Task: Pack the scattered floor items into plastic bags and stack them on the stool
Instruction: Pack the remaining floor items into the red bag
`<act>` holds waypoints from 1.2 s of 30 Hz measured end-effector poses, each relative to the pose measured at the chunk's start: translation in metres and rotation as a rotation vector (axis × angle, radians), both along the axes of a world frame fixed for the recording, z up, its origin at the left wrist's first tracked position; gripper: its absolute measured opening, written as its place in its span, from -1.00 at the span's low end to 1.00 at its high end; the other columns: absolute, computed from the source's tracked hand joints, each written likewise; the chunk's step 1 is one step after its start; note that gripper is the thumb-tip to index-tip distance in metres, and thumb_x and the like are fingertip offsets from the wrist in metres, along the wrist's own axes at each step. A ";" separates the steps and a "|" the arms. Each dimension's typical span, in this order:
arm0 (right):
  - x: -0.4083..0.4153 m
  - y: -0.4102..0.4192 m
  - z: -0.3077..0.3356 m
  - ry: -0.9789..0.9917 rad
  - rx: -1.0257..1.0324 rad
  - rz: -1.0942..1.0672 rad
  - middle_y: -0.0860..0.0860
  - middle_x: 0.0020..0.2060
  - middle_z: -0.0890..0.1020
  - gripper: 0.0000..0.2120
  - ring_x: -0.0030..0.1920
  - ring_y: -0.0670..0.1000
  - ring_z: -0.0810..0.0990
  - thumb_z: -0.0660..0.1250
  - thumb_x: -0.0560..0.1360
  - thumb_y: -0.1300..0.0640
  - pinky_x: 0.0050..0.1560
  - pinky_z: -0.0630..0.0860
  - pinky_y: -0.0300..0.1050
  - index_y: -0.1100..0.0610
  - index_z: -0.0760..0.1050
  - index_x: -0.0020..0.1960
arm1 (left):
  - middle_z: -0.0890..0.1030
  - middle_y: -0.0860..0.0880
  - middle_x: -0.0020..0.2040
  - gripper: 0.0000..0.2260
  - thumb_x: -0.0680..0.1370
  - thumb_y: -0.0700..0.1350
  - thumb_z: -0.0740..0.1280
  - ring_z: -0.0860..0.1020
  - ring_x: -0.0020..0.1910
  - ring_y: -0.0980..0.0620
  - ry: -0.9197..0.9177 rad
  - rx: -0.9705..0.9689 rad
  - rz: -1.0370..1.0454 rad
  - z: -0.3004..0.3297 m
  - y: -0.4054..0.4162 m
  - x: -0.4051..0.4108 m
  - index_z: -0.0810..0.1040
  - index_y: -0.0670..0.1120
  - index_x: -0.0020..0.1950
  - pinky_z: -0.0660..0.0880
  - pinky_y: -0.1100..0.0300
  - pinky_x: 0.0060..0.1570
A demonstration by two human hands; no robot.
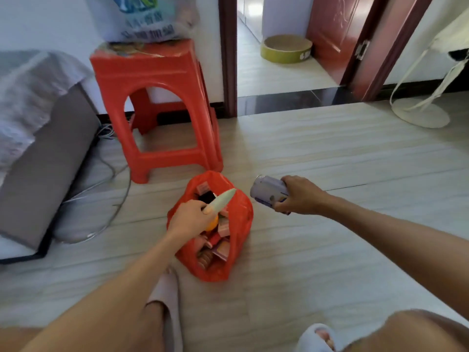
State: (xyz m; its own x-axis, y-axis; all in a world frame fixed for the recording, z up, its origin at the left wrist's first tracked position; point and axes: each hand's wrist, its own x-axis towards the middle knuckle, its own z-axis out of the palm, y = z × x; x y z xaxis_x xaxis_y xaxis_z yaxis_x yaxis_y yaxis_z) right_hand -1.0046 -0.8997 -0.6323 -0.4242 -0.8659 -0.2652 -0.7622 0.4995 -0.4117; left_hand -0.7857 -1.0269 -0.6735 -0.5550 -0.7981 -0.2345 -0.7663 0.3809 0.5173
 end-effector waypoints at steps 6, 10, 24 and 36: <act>0.069 -0.060 0.002 -0.265 0.018 -0.113 0.11 -0.20 0.55 -0.63 -0.23 0.04 0.53 0.42 0.33 -0.03 -0.33 0.44 -0.10 0.25 0.49 -0.07 | 0.59 -0.12 -0.20 -0.81 0.47 0.01 0.36 0.55 -0.18 -0.07 0.158 0.300 0.387 -0.007 -0.008 0.040 0.62 -0.11 -0.17 0.46 0.13 -0.17; 0.095 -0.089 -0.028 -0.491 -0.009 -0.344 0.14 -0.14 0.56 -0.56 -0.09 0.13 0.58 0.42 0.32 -0.04 -0.22 0.46 -0.05 0.29 0.49 0.00 | 0.62 -0.15 -0.20 -0.70 0.48 0.04 0.34 0.58 -0.17 -0.09 0.083 0.331 0.422 -0.035 -0.008 0.050 0.63 -0.20 -0.14 0.38 0.15 -0.31; 0.081 -0.157 -0.111 -0.226 0.002 -0.416 0.18 -0.02 0.56 -0.50 0.00 0.19 0.52 0.27 0.46 -0.11 -0.17 0.35 -0.10 0.31 0.40 0.13 | 0.56 -0.18 0.07 -0.73 0.51 -0.01 0.30 0.51 0.07 -0.15 0.007 -0.033 0.412 -0.095 -0.071 -0.025 0.52 -0.18 0.08 0.40 0.05 -0.05; 0.069 -0.135 -0.151 0.262 0.002 -0.062 0.15 0.19 0.48 -0.69 0.22 0.17 0.39 0.19 0.52 0.04 0.21 0.30 0.03 0.19 0.49 0.15 | 0.40 -0.19 0.20 -0.57 0.41 -0.12 0.41 0.37 0.17 -0.22 -0.102 -0.308 0.390 -0.120 -0.075 -0.003 0.40 -0.11 0.24 0.35 -0.10 0.06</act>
State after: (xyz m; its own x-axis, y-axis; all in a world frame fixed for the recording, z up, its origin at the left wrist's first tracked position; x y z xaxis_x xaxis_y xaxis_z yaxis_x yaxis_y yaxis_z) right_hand -0.9359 -1.0351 -0.7828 -0.5307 -0.8357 -0.1410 -0.8107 0.5491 -0.2033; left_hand -0.7886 -1.1021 -0.7931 -0.1881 -0.9821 0.0069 -0.9228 0.1791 0.3410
